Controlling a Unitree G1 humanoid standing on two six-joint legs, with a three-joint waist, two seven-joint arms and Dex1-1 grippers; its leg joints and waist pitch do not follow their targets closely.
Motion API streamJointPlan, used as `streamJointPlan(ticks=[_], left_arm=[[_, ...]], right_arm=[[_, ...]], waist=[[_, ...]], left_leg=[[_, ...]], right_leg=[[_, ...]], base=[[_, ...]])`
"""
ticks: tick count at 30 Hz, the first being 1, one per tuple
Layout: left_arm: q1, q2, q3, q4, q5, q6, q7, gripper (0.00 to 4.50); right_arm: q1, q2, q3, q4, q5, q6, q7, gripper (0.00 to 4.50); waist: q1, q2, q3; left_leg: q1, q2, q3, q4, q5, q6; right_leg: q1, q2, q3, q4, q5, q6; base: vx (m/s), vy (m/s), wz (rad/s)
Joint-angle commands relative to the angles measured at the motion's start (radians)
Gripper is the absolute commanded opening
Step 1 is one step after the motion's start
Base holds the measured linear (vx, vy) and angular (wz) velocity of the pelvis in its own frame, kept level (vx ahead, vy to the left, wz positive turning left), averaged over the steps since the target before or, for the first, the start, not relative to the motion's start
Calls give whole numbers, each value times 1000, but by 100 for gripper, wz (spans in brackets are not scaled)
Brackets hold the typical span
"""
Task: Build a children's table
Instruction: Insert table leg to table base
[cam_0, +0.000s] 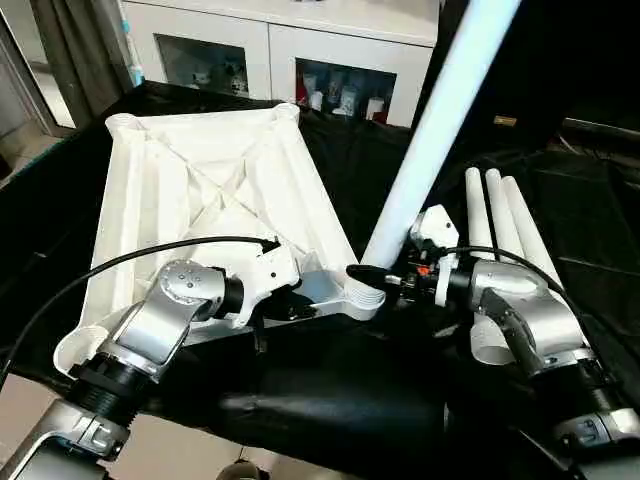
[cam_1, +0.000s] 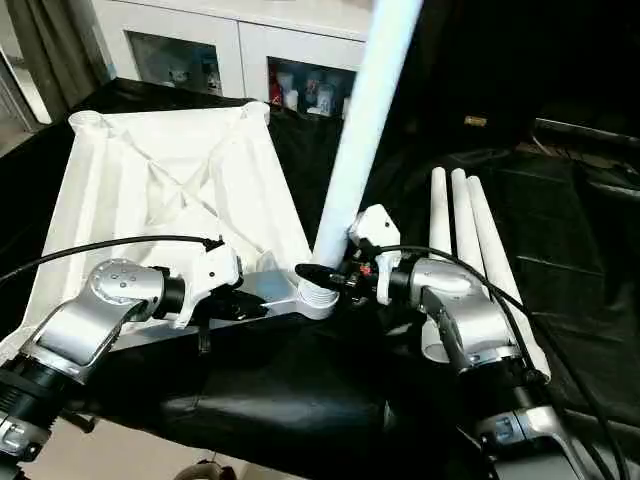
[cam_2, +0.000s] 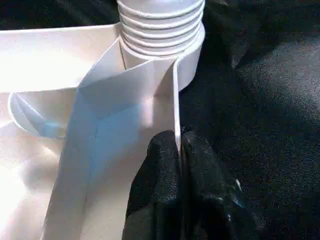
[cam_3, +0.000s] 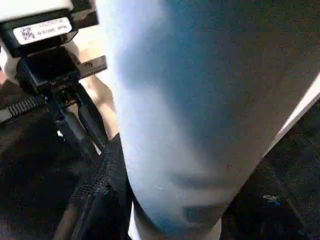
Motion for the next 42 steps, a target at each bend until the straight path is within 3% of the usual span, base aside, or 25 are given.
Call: streamJointPlan(ticks=[1, 12, 23, 31, 37, 39, 42], left_arm=[[-60, 3, 29, -54, -21, -54, -2, 0], [-62, -1, 28, -50, -21, -58, -4, 0], [-67, -11, 33, -27, -24, -62, -5, 0], [-70, -19, 32, -15, -25, -63, 0, 0], [-86, -52, 49, 11, -23, -7, 61, 0], [-107, -90, 53, 53, -1, 28, 131, 0], [-122, -122, 53, 89, 17, 46, 186, 0]], right_arm=[[59, -40, 51, 56, -86, 56, -5, 189], [84, -45, 83, 65, -104, 52, 3, 189], [88, -29, 36, 150, -106, 35, -81, 189], [79, -7, 19, 164, -103, 39, -127, 189], [73, 44, -22, 203, -112, 95, -285, 189], [69, 88, -51, 228, -119, 150, -409, 189], [65, 119, -69, 244, -125, 170, -490, 189]], waist=[[-4, 11, -71], [-1, 13, -71], [-3, 17, -67], [-2, 20, -69], [-10, 18, -63], [-17, 18, -57], [-27, 16, -54]], left_leg=[[27, 56, -16, -71, -208, 2], [28, 54, -17, -69, -230, -6], [32, 55, -21, -74, -311, -32], [32, 54, -22, -74, -319, -40], [39, 52, -26, -79, -394, -63], [40, 52, -31, -83, -435, -79], [46, 49, -35, -83, -484, -90]], right_leg=[[46, -66, 39, -50, -78, -254], [45, -65, 40, -50, -96, -248], [40, -65, 40, -60, -194, -231], [41, -66, 41, -59, -201, -227], [35, -68, 41, -70, -319, -204], [31, -69, 40, -76, -391, -183], [24, -71, 39, -90, -482, -151]], base=[[0, 0, 0], [0, 0, 0], [0, 0, 0], [0, 0, 0], [0, 0, 0], [0, 0, 0], [0, 0, 0]])
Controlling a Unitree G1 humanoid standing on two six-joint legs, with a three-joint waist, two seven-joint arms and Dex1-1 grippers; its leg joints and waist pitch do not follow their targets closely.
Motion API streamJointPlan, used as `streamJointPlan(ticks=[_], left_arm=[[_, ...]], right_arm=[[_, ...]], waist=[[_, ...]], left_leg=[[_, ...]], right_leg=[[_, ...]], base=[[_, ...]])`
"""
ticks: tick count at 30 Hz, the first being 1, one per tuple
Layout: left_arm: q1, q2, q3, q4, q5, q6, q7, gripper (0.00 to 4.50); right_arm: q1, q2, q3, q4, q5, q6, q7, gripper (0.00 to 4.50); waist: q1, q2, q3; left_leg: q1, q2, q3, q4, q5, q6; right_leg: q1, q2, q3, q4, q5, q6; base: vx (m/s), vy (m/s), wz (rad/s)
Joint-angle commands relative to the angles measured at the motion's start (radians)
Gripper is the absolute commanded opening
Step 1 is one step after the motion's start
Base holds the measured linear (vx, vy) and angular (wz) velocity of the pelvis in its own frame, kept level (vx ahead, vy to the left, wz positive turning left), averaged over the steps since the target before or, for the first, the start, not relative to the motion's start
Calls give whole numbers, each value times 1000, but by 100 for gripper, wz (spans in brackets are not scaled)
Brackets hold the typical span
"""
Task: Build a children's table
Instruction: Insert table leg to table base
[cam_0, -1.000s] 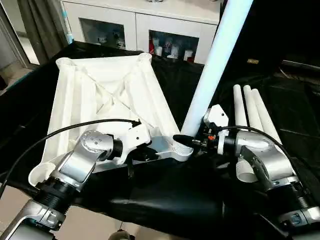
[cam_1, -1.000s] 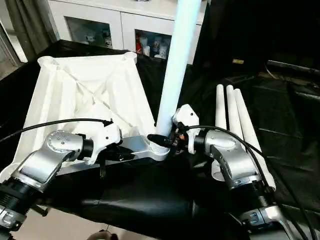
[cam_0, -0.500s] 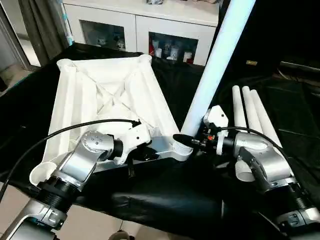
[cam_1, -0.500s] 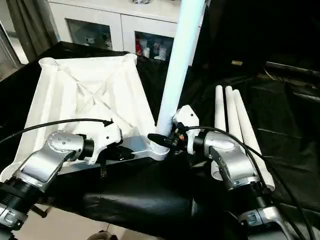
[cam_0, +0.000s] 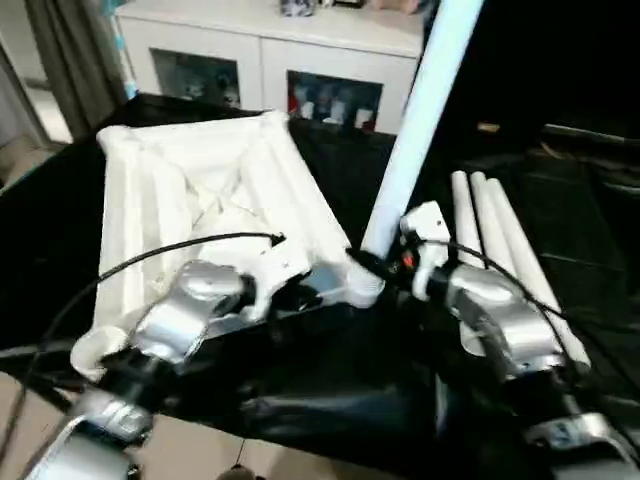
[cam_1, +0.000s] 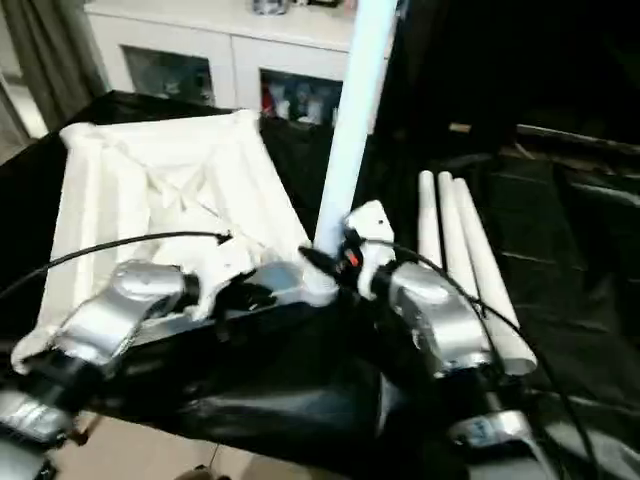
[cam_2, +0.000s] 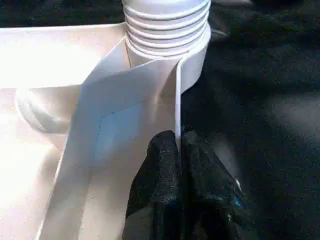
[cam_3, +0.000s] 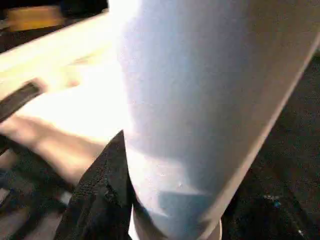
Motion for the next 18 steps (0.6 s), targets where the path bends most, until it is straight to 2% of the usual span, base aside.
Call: streamJointPlan(ticks=[1, 2, 3, 4, 5, 6, 7, 8, 9, 10, 11, 12, 13, 14, 15, 16, 17, 18], left_arm=[[-62, -41, 59, -18, -6, 7, 77, 0], [-72, -75, 61, 9, 2, 25, 126, 0], [-72, -75, 61, 9, 2, 25, 126, 0], [-87, -120, 62, 42, 13, 52, 187, 0], [-101, -161, 64, 74, 22, 77, 244, 0], [-122, -214, 58, 118, 33, 103, 307, 0], [-135, -244, 54, 143, 39, 118, 343, 0], [-154, -286, 51, 176, 46, 124, 389, 0], [-170, -321, 52, 203, 47, 127, 418, 0], [-187, -352, 54, 228, 53, 122, 453, 0], [-199, -372, 53, 246, 57, 117, 476, 0], [-211, -391, 56, 267, 59, 112, 497, 0], [-217, -402, 59, 280, 61, 107, 514, 0], [-221, -409, 62, 290, 65, 105, 523, 0], [-223, -412, 64, 297, 67, 105, 527, 0], [-226, -413, 66, 303, 71, 105, 529, 0], [-228, -413, 66, 308, 73, 105, 529, 0], [-228, -412, 67, 308, 73, 105, 529, 0]], right_arm=[[69, 3, -18, 186, -96, 123, -157, 189], [62, 27, -29, 202, -100, 121, -208, 189], [62, 27, -29, 202, -100, 121, -208, 189], [48, 55, -42, 227, -100, 120, -265, 189], [34, 81, -55, 251, -99, 119, -318, 189], [9, 116, -74, 290, -87, 114, -379, 189], [-5, 135, -85, 312, -78, 111, -413, 189], [-29, 159, -100, 348, -73, 103, -470, 189], [-50, 176, -113, 380, -69, 90, -511, 189], [-70, 186, -119, 408, -70, 79, -541, 189], [-85, 194, -126, 429, -70, 69, -568, 189], [-100, 200, -135, 448, -76, 57, -592, 189], [-111, 205, -141, 458, -78, 52, -603, 189], [-120, 211, -148, 468, -81, 50, -612, 189], [-128, 216, -150, 473, -85, 50, -614, 189], [-137, 223, -153, 481, -88, 49, -613, 189], [-144, 230, -153, 487, -92, 46, -613, 189], [-145, 231, -153, 487, -93, 45, -613, 189]], waist=[[-4, 16, -53], [-8, 15, -45], [-8, 16, -45], [-7, 14, -42], [-13, 14, -40], [-18, 20, -36], [-18, 20, -36], [-26, 36, -32], [-32, 36, -32], [-38, 46, -27], [-40, 46, -28], [-39, 50, -26], [-36, 51, -27], [-32, 44, -30], [-31, 36, -30], [-43, 22, -25], [-47, 25, -22], [-51, 37, -21]], left_leg=[[28, 48, -35, -91, -489, -88], [26, 47, -36, -92, -507, -88], [31, 45, -36, -91, -518, -88], [35, 45, -38, -90, -532, -83], [33, 43, -37, -89, -537, -84], [55, 40, -45, -85, -609, -91], [55, 40, -45, -85, -609, -91], [60, 42, -57, -94, -681, -93], [59, 46, -62, -102, -711, -97], [54, 54, -70, -123, -788, -106], [52, 58, -73, -131, -820, -109], [45, 64, -66, -150, -866, -104], [41, 65, -51, -164, -883, -96], [41, 62, -39, -166, -862, -88], [56, 53, -36, -151, -839, -87], [109, 16, -31, -75, -738, -67], [100, 7, -35, -41, -610, -42], [88, 13, -39, -49, -595, -37]], right_leg=[[11, -73, 36, -101, -495, -149], [5, -72, 35, -109, -542, -128], [1, -71, 34, -112, -566, -121], [-3, -74, 33, -120, -597, -108], [-6, -72, 33, -121, -609, -105], [-14, -67, 11, -139, -683, -73], [-14, -67, 11, -139, -683, -73], [-5, -62, -11, -151, -661, -58], [3, -57, -21, -150, -629, -55], [12, -46, -35, -142, -566, -55], [20, -42, -39, -133, -525, -59], [29, -36, -41, -115, -476, -67], [36, -32, -46, -100, -468, -73], [37, -40, -36, -93, -492, -73], [22, -50, -32, -119, -556, -65], [-26, -74, -68, -213, -767, -13], [-10, -97, -98, -250, -854, 31], [10, -88, -125, -254, -839, 50]], base=[[0, 0, 0], [0, 0, 0], [0, 0, 0], [0, 0, 0], [0, 0, 0], [0, 0, 0], [-54, 24, -3], [0, 0, 0], [0, 0, 0], [-27, 65, -9], [-29, 61, -4], [-29, 61, -4], [0, 0, 0], [0, 0, 0], [0, 0, 0], [0, 0, 0], [0, 0, 0], [0, 0, 0]])
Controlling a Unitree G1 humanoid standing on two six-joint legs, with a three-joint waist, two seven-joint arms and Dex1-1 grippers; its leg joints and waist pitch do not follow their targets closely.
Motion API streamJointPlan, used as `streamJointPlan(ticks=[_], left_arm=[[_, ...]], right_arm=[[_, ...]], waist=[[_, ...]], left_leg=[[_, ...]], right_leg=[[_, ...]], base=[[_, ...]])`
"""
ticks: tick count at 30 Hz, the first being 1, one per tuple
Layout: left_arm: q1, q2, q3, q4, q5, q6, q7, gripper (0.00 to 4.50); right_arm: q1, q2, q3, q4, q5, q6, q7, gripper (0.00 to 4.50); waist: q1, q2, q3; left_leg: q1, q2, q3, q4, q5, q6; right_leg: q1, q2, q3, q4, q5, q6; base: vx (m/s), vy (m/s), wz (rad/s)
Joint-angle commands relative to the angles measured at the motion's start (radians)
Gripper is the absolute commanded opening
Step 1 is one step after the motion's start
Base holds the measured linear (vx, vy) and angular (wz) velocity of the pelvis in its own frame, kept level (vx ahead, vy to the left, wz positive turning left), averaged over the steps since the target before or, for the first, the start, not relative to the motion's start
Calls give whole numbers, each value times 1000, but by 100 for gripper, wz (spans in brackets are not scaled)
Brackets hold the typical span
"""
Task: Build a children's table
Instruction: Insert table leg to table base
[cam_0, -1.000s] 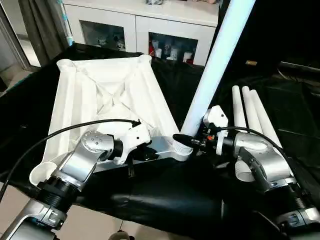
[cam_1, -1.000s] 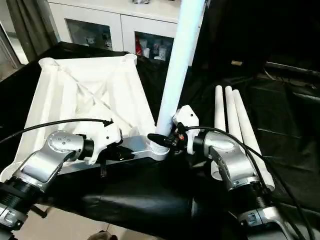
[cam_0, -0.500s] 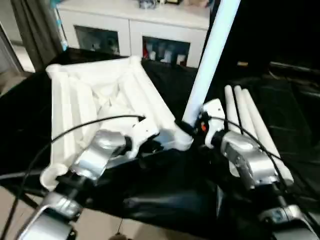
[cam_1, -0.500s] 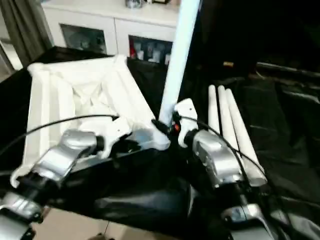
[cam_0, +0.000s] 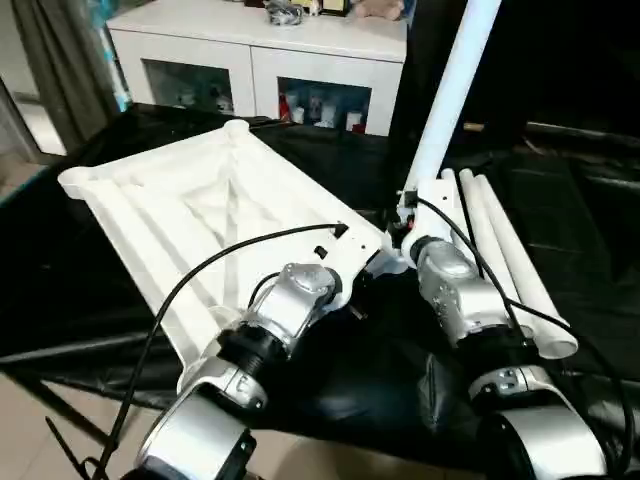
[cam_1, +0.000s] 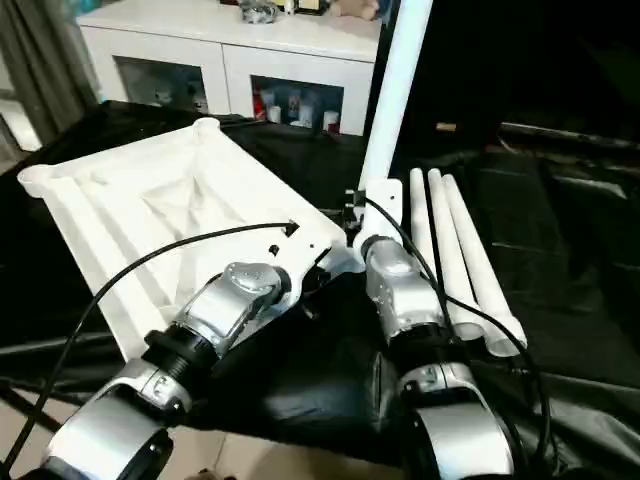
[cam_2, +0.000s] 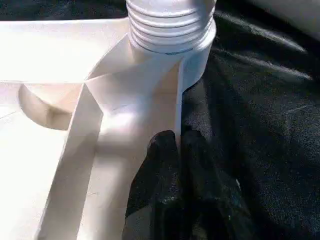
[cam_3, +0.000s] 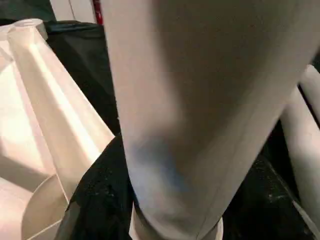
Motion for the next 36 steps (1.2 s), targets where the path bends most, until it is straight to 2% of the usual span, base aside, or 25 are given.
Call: streamJointPlan(ticks=[1, 2, 3, 4, 5, 6, 7, 8, 9, 10, 11, 12, 13, 14, 16, 17, 20, 22, 28, 29, 33, 34, 35, 36], left_arm=[[-54, -15, 11, -12, 5, -32, 30, 0], [-60, -12, 14, -2, 4, -35, 33, 0], [-66, -11, 17, 9, 3, -39, 38, 0], [-71, -10, 20, 17, 2, -41, 42, 0], [-75, -9, 22, 25, 2, -44, 46, 0], [-76, -8, 23, 26, 1, -44, 47, 0], [-77, -6, 25, 27, 0, -45, 47, 0], [-77, -4, 26, 27, 0, -46, 46, 0], [-79, -2, 29, 29, 1, -48, 45, 0], [-79, -1, 31, 30, 3, -49, 43, 0], [-79, 0, 32, 31, 4, -50, 41, 0], [-80, 2, 34, 33, 6, -52, 39, 0], [-80, 3, 34, 33, 6, -53, 38, 0], [-84, 7, 36, 38, 4, -57, 33, 0], [-87, 9, 36, 43, 4, -62, 30, 0], [-87, 10, 37, 45, 4, -64, 29, 0], [-92, 17, 39, 51, 2, -71, 19, 0], [-91, 23, 38, 46, 2, -72, 12, 0], [-85, 37, 37, 35, 2, -74, -5, 0], [-85, 40, 37, 33, 1, -75, -8, 0], [-82, 49, 38, 22, 0, -74, -19, 0], [-80, 55, 36, 14, 1, -75, -25, 0], [-78, 59, 34, 10, 2, -77, -30, 0], [-77, 61, 33, 7, 2, -78, -33, 0]], right_arm=[[81, 29, 1, 134, 8, 77, -1, 189], [73, 33, -4, 146, 11, 71, -7, 189], [65, 36, -6, 159, 12, 65, -13, 189], [60, 38, -7, 167, 12, 61, -16, 189], [53, 40, -10, 177, 12, 56, -19, 189], [52, 41, -11, 180, 12, 55, -19, 189], [49, 42, -13, 183, 11, 52, -20, 189], [46, 43, -15, 186, 11, 51, -19, 189], [41, 44, -19, 189, 9, 49, -16, 189], [37, 45, -20, 191, 6, 48, -15, 189], [35, 45, -21, 192, 4, 47, -14, 189], [31, 47, -24, 194, 1, 46, -13, 189], [29, 48, -27, 194, 2, 45, -11, 189], [21, 47, -30, 197, -3, 40, -7, 189], [15, 47, -34, 203, -2, 37, -7, 189], [13, 47, -35, 206, -1, 35, -7, 189], [2, 47, -37, 212, -2, 35, -6, 189], [-2, 46, -33, 210, -8, 36, 2, 189], [-8, 44, -36, 202, -9, 37, 23, 189], [-11, 43, -35, 202, -9, 36, 28, 245], [-17, 38, -32, 195, -12, 39, 33, 267], [-21, 35, -32, 187, -14, 43, 35, 279], [-24, 32, -32, 179, -14, 48, 36, 303], [-25, 31, -31, 174, -14, 50, 37, 307]], waist=[[-28, 9, -29], [42, 31, -31], [63, 33, -46], [29, -62, -56], [48, -59, -44], [51, -55, -45], [63, -31, -50], [44, -19, -69], [42, -2, -65], [38, 1, -69], [32, 2, -66], [31, 2, -66], [32, 1, -68], [32, -4, -71], [32, -5, -72], [32, -5, -68], [35, -6, -68], [35, -7, -68], [34, -6, -69], [33, -6, -69], [29, -5, -72], [30, -8, -79], [32, -5, -83], [31, -5, -86]], left_leg=[[44, 32, -31, -51, -605, -30], [-92, 79, -3, -192, -852, -54], [-50, 72, 17, -204, -839, -53], [74, 31, 6, -73, -613, -75], [51, 14, -23, 65, -256, -22], [-26, 28, -48, 42, -139, -2], [-63, 35, -57, -15, -66, -24], [-35, 49, -52, -69, -127, -74], [-19, 44, -43, -77, -309, -84], [-10, 46, -44, -74, -356, -90], [-11, 45, -43, -80, -417, -93], [-12, 44, -44, -83, -432, -92], [-12, 43, -43, -84, -433, -89], [-9, 43, -36, -86, -412, -71], [-13, 43, -30, -88, -374, -56], [-14, 43, -28, -89, -370, -54], [-9, 44, -26, -90, -384, -55], [-14, 44, -26, -92, -369, -55], [-16, 46, -26, -94, -358, -57], [-17, 47, -26, -95, -357, -58], [-16, 47, -25, -94, -358, -57], [-24, 48, -25, -92, -292, -51], [-24, 49, -21, -86, -234, -40], [-28, 47, -18, -80, -178, -28]], right_leg=[[6, -36, -43, -140, -771, 64], [94, 21, 28, 156, -220, -26], [59, 27, 54, 175, -219, -35], [-47, -47, 121, 30, -647, -24], [-53, -172, 157, -99, -1011, -59], [22, -180, 159, -61, -946, -68], [59, -137, 122, -32, -797, -79], [26, -32, 86, 27, -312, -100], [7, -28, 98, 23, -306, -123], [2, -35, 107, 21, -288, -139], [3, -34, 108, 16, -281, -155], [6, -34, 107, 14, -290, -153], [9, -34, 106, 11, -289, -150], [9, -36, 107, 4, -280, -144], [11, -40, 108, -1, -285, -140], [7, -40, 109, -5, -299, -139], [4, -44, 111, -13, -359, -128], [6, -45, 111, -13, -361, -123], [5, -44, 111, -12, -349, -123], [5, -44, 111, -12, -346, -124], [5, -44, 112, -11, -333, -133], [15, -43, 111, -1, -253, -142], [12, -41, 112, 7, -167, -157], [15, -38, 110, 16, -84, -172]], base=[[4, 53, -19], [0, 0, 0], [0, 0, 0], [50, -115, 14], [97, -111, -16], [97, -111, -16], [85, 32, -43], [75, 56, -23], [75, 56, -23], [0, 0, 0], [0, 0, 0], [0, 0, 0], [0, 0, 0], [0, 0, 0], [0, 0, 0], [0, 0, 0], [0, 0, 0], [0, 0, 0], [0, 0, 0], [0, 0, 0], [0, 0, 0], [0, 0, 0], [0, 0, 0], [0, 0, 0]])
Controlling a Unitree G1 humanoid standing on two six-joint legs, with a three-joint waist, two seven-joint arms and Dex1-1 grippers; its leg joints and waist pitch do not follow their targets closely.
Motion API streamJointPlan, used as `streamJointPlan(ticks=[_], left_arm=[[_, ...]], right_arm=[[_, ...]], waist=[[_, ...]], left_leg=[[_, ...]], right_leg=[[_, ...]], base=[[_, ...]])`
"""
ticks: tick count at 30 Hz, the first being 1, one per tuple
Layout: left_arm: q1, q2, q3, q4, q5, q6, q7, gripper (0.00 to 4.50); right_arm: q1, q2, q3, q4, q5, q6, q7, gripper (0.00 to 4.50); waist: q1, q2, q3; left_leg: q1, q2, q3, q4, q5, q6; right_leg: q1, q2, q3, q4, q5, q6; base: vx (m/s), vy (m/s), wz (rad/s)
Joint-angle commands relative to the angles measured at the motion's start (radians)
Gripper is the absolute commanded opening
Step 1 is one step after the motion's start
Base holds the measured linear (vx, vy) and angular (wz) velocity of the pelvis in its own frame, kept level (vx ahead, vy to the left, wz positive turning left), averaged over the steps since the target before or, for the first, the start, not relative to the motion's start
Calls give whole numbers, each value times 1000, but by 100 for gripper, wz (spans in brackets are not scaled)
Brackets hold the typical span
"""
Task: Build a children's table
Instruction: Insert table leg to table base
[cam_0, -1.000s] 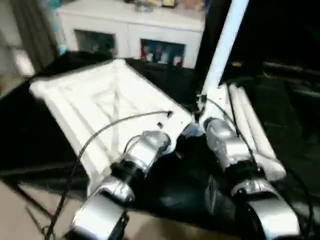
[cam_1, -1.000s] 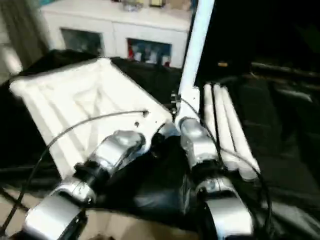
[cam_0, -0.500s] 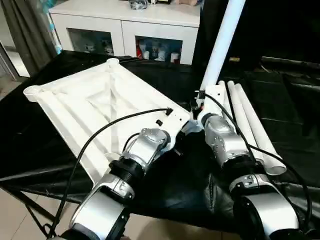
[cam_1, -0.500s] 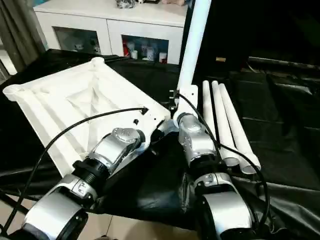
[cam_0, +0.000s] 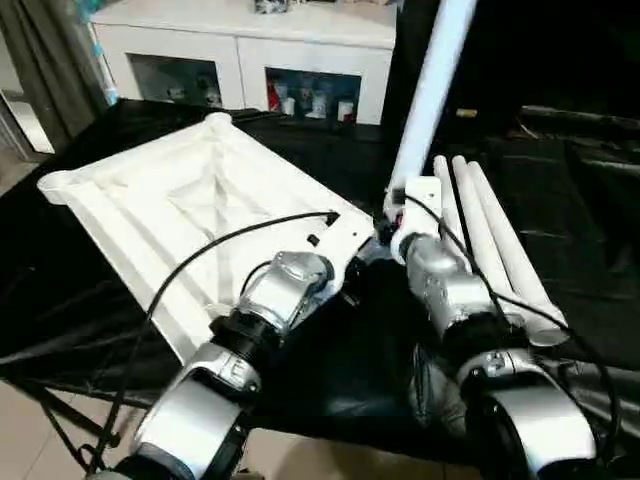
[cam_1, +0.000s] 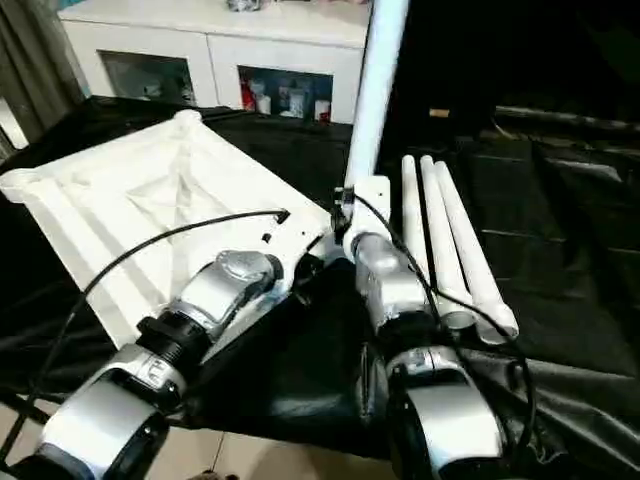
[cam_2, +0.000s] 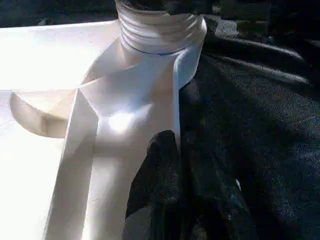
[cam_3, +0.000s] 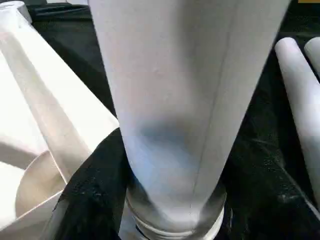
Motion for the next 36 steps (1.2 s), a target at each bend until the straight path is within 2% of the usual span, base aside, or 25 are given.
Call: streamJointPlan(ticks=[1, 3, 7, 9, 12, 15, 19, 20, 21, 23, 24, 25, 26, 27, 29, 32, 34, 36], left_arm=[[-25, 18, 13, -34, 14, -28, 3, 0], [-25, 21, 12, -37, 15, -30, -2, 0], [-24, 26, 9, -42, 14, -32, -7, 0], [-22, 29, 7, -48, 13, -31, -10, 0], [-15, 38, -3, -64, 15, -47, -32, 0], [1, 52, -17, -95, 14, -68, -67, 0], [45, 104, -43, -174, 6, -113, -155, 0], [54, 116, -41, -191, 1, -108, -167, 0], [66, 133, -43, -209, -1, -123, -185, 0], [74, 144, -44, -221, -1, -133, -196, 0], [108, 186, -41, -257, -19, -168, -255, 0], [108, 187, -41, -257, -19, -169, -256, 0], [139, 218, -36, -293, -35, -184, -298, 0], [139, 219, -36, -294, -35, -184, -298, 0], [171, 254, -30, -337, -54, -198, -343, 0], [214, 303, -33, -414, -90, -228, -436, 0], [231, 333, -42, -456, -103, -237, -488, 0], [244, 362, -53, -492, -110, -242, -532, 0]], right_arm=[[46, 13, 7, 62, 2, 82, 15, 309], [43, 12, 3, 51, 5, 86, 21, 330], [39, 7, 7, 33, 0, 86, 31, 360], [40, 1, 16, 19, -9, 84, 40, 376], [48, -12, 33, -34, -17, 90, 63, 411], [69, -33, 51, -122, -19, 106, 108, 431], [140, -104, 100, -365, -14, 208, 202, 447], [158, -126, 115, -421, -14, 237, 227, 447], [179, -157, 132, -482, -14, 268, 257, 447], [194, -176, 142, -523, -15, 290, 277, 447], [257, -273, 175, -666, 13, 323, 405, 447], [258, -275, 175, -668, 13, 324, 407, 447], [311, -338, 174, -782, 50, 352, 489, 447], [312, -340, 174, -784, 51, 352, 491, 447], [368, -404, 161, -892, 103, 361, 575, 447], [449, -493, 164, -1004, 166, 330, 717, 447], [491, -543, 181, -1028, 162, 285, 790, 447], [514, -573, 192, -1022, 136, 249, 815, 447]], waist=[[0, 4, -55], [0, 5, -57], [0, 5, -58], [1, 4, -60], [2, 1, -63], [6, 0, -64], [14, -3, -70], [18, -2, -71], [20, -7, -71], [24, -3, -68], [23, -10, -67], [37, -11, -67], [37, -13, -66], [34, -12, -67], [34, -13, -63], [36, -13, -62], [37, -15, -63], [37, -13, -61]], left_leg=[[9, 44, -5, -66, -192, 6], [9, 44, -2, -63, -173, 20], [11, 45, 2, -63, -193, 21], [9, 45, 4, -60, -175, 22], [9, 42, 10, -52, -129, 42], [10, 41, 13, -47, -100, 64], [6, 41, 13, -32, 7, 110], [6, 41, 14, -29, 15, 109], [6, 41, 16, -28, 15, 109], [8, 43, 18, -31, -19, 94], [8, 42, 18, -32, -34, 89], [15, 51, 17, -31, -54, 87], [9, 51, 16, -33, -41, 88], [11, 51, 17, -31, -41, 82], [11, 48, 19, -34, -67, 72], [11, 53, 18, -34, -95, 73], [10, 51, 20, -30, -82, 82], [11, 52, 20, -30, -92, 84]], right_leg=[[32, -45, 45, -73, -18, -189], [36, -47, 44, -69, 23, -209], [36, -44, 45, -68, 24, -220], [37, -44, 45, -64, 53, -218], [36, -41, 49, -58, 111, -222], [36, -39, 50, -55, 159, -229], [40, -31, 51, -39, 302, -229], [38, -31, 52, -36, 317, -227], [38, -30, 52, -36, 317, -226], [33, -31, 55, -38, 264, -221], [35, -29, 54, -40, 242, -221], [37, -33, 57, -41, 221, -207], [40, -31, 58, -39, 229, -198], [32, -30, 59, -36, 231, -201], [31, -30, 58, -41, 187, -205], [33, -34, 61, -42, 154, -200], [29, -33, 61, -39, 168, -212], [25, -34, 62, -40, 135, -222]], base=[[0, 0, 0], [0, 0, 0], [0, 0, 0], [0, 0, 0], [0, 0, 0], [0, 0, 0], [0, 0, 0], [0, 0, 0], [0, 0, 0], [0, 0, 0], [0, 0, 0], [0, 0, 0], [0, 0, 0], [0, 0, 0], [0, 0, 0], [0, 0, 0], [0, 0, 0], [0, 0, 0]])
